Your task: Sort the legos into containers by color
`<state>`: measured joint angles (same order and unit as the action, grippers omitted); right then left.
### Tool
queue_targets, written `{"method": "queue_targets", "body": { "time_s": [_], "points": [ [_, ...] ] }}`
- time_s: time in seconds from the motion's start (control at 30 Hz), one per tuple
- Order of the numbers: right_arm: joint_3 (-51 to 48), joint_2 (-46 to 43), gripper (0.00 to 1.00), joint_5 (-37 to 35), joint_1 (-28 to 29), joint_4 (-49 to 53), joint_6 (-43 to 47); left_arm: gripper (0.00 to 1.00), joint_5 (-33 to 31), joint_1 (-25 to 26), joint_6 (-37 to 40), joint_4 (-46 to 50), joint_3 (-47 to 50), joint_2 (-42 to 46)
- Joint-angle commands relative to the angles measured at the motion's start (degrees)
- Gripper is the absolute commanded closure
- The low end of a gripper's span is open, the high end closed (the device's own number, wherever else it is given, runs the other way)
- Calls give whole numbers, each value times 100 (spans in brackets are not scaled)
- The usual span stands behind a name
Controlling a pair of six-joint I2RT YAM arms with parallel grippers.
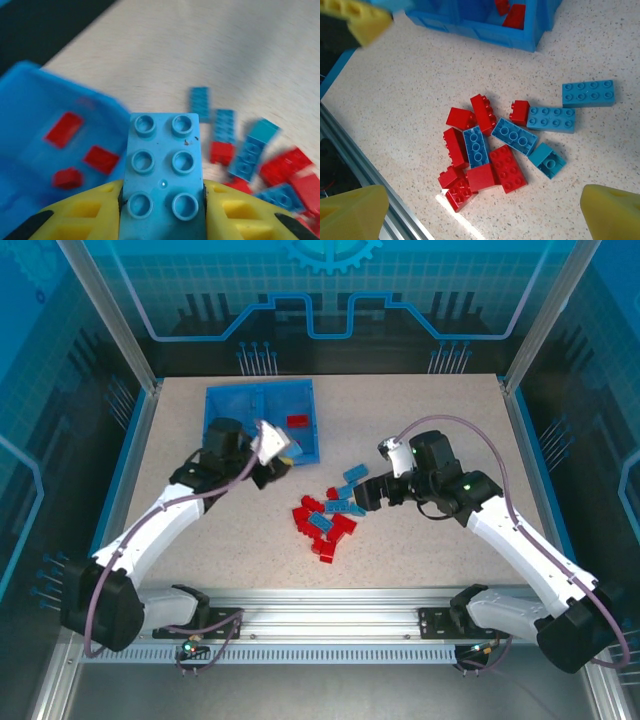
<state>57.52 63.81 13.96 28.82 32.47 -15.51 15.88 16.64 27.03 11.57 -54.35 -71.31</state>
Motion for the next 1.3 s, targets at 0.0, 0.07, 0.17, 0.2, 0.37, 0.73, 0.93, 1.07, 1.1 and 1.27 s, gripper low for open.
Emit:
{"method": "queue_targets", "body": {
  "time_s": [0.0,0.07,0.17,0.2,0.37,0.73,0.93,1.07,1.1,1.27],
  "points": [
    [223,92,0,-23,-70,-232,-136,65,-1183,-523,-2062,167,-719,-306],
    [282,173,0,0,-69,-219,-150,63,-1710,-800,-2695,884,-1357,-791],
    [330,236,0,7,-67,-179,-196,62,-2244,-1148,-3463,1587,-2049,-1520],
    [339,237,0,-4,-72,-162,-211,61,-2258,-1249,-3676,1681,-2208,-1731],
    [322,95,0,-70,-70,-35,-312,61,-2271,-1630,-4562,1991,-2934,-2817],
    [261,-261,0,-252,-73,119,-453,54,-2153,-1691,-4964,2532,-4512,-4640],
    [260,-302,0,-292,-70,107,-480,46,-2051,-1683,-4937,2479,-4546,-4444],
    [309,-168,0,-620,-74,159,-606,48,-1775,-1665,-4917,2320,-4179,-3636],
    [334,-99,0,-809,-74,210,-687,48,-1629,-1652,-4905,2225,-3990,-3319],
    [523,531,0,-1435,-152,436,-1313,48,-999,-1372,-4470,1534,-2852,-1407]
  ]
}}
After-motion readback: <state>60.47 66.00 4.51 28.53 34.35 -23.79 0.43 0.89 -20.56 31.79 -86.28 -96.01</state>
